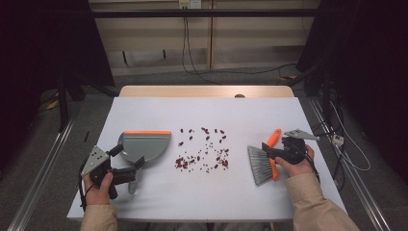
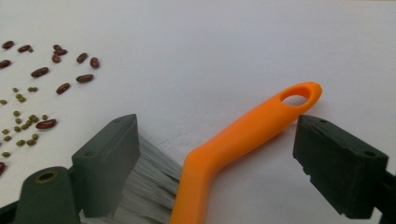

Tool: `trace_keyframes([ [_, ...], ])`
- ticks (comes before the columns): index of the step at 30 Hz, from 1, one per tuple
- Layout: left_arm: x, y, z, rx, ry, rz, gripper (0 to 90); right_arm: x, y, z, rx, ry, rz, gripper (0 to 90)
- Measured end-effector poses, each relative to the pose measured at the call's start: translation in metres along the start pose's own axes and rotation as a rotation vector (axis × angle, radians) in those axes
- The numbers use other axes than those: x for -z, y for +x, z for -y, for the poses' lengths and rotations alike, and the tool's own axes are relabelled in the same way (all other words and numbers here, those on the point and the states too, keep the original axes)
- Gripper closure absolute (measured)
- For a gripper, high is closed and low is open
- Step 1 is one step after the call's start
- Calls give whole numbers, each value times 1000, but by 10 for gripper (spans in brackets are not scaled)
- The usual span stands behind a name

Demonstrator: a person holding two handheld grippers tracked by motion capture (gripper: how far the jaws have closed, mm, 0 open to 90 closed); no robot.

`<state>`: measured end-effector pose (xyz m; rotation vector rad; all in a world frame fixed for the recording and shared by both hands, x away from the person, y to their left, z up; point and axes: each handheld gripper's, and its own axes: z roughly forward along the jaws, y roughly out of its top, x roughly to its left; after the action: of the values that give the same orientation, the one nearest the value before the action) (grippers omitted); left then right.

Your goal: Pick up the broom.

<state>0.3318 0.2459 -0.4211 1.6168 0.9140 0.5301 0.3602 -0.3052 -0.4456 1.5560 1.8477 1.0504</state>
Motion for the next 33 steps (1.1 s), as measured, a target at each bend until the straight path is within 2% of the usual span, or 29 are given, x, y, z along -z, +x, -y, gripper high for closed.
trace_keyframes([
  [5, 0, -1, 0, -2, -2, 2, 32, -5, -1, -4, -17, 28, 15, 167],
  [8, 0, 0, 0, -3, -2, 2, 32, -10, -4, -3, -41, 57, 44, 174],
  [12, -1, 0, 0, -5, 2, 4, 32, -14, -5, -1, -54, 91, 38, 179],
  [18, -2, 0, 1, 7, 2, 12, 32, -21, -1, 0, -57, 132, 42, 240],
  [22, -2, 1, 1, 4, 7, 12, 32, -25, 1, -1, -57, 162, 62, 400],
  [25, -2, 1, 1, 3, 8, 11, 32, -25, 2, -3, -35, 177, 65, 429],
  [28, -2, 1, 1, 4, 7, 11, 32, -26, 7, -5, -32, 207, 67, 469],
  [30, -3, 0, 1, 5, 7, 11, 32, -27, 13, -9, -19, 239, 53, 574],
  [31, -3, 0, 1, 6, 6, 10, 32, -27, 13, -9, -19, 239, 53, 574],
  [33, -3, -1, 1, 1, 7, 12, 32, -28, 16, -10, -10, 255, 37, 647],
])
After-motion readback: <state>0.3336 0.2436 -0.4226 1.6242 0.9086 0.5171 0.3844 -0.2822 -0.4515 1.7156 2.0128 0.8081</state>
